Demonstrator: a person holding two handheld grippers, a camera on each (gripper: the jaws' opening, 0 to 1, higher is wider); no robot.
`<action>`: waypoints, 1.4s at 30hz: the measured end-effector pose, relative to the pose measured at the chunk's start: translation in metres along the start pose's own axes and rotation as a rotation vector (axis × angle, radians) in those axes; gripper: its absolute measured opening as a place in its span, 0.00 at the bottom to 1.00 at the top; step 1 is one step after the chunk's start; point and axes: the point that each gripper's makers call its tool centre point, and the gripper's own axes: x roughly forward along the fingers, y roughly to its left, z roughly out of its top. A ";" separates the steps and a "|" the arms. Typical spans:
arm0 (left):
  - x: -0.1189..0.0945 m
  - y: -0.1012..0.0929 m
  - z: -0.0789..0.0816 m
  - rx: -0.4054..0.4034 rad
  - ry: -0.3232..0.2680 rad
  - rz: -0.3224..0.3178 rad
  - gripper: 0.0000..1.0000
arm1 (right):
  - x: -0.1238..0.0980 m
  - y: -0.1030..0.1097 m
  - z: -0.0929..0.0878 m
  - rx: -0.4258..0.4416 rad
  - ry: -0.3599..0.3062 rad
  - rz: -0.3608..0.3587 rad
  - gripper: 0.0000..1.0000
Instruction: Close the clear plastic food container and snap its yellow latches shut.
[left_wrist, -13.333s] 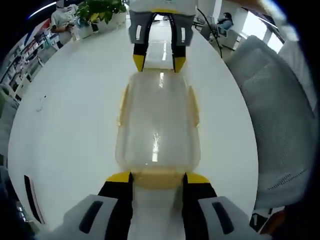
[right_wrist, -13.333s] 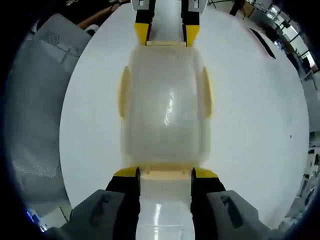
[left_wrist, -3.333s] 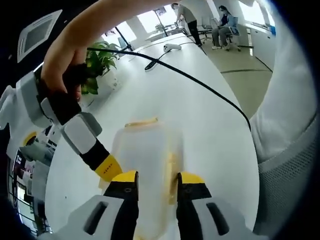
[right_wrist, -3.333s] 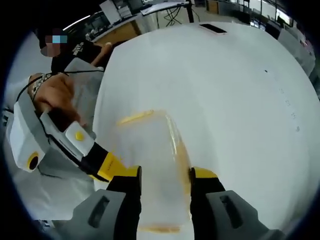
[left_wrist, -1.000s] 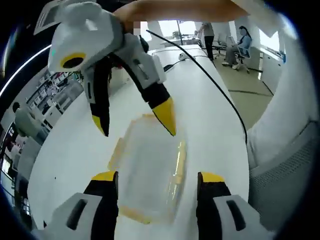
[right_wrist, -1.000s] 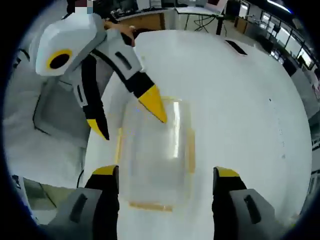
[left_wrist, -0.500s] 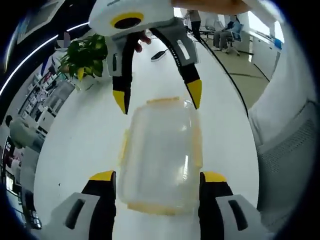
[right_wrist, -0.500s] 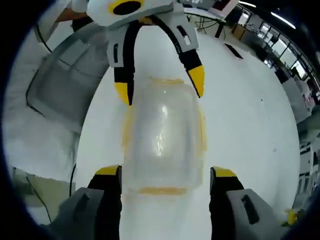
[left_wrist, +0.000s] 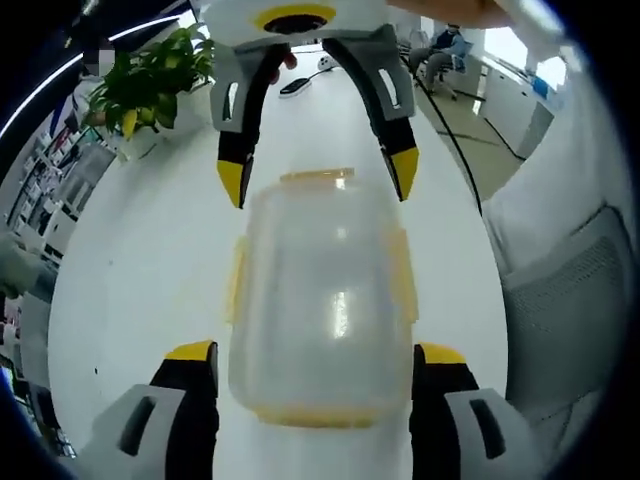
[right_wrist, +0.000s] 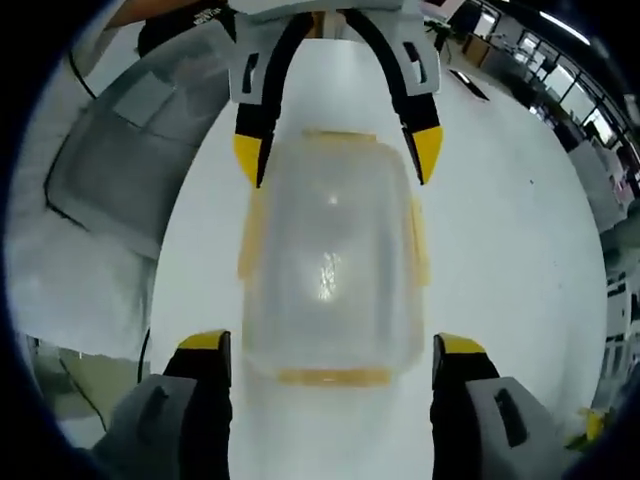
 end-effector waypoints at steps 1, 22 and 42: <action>0.001 0.000 0.000 -0.005 0.003 -0.002 0.78 | 0.002 0.001 -0.002 0.003 0.009 0.004 0.79; 0.003 -0.002 -0.004 0.006 0.007 -0.046 0.73 | 0.008 0.000 -0.005 -0.016 0.042 0.031 0.74; -0.020 -0.004 -0.050 -0.004 0.037 -0.038 0.73 | 0.025 0.001 0.044 -0.023 0.003 0.032 0.74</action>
